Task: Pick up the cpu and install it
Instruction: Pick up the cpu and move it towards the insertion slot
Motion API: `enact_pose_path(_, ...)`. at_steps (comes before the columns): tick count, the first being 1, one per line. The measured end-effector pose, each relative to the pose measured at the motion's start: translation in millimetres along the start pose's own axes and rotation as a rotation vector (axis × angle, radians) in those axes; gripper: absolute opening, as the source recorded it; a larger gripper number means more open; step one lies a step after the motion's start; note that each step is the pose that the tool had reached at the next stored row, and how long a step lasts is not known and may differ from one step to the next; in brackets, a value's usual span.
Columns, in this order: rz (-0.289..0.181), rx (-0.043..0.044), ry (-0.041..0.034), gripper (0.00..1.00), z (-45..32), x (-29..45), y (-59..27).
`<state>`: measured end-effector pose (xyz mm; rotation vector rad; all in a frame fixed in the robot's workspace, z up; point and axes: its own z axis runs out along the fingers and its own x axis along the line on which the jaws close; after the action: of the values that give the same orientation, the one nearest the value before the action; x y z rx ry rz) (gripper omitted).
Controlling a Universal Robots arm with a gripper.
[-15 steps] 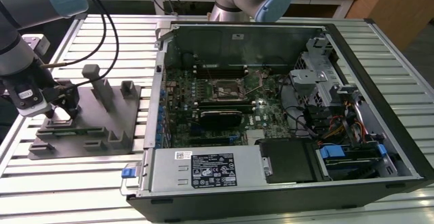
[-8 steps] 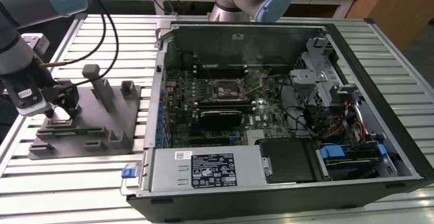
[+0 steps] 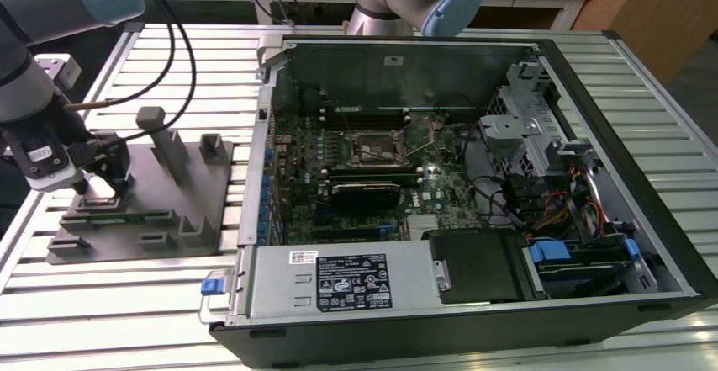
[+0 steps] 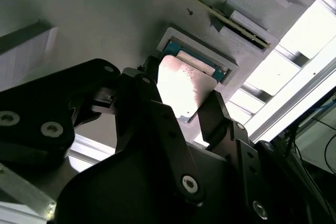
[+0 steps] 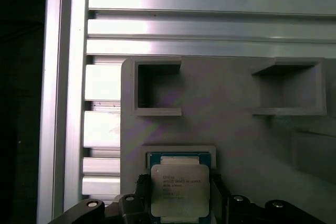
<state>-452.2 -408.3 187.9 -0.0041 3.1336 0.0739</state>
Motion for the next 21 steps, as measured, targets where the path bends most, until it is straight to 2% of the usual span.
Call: enact_pose_path(21, 0.000, -0.0026, -0.0002, 0.54, -9.2, -0.1, 0.5)
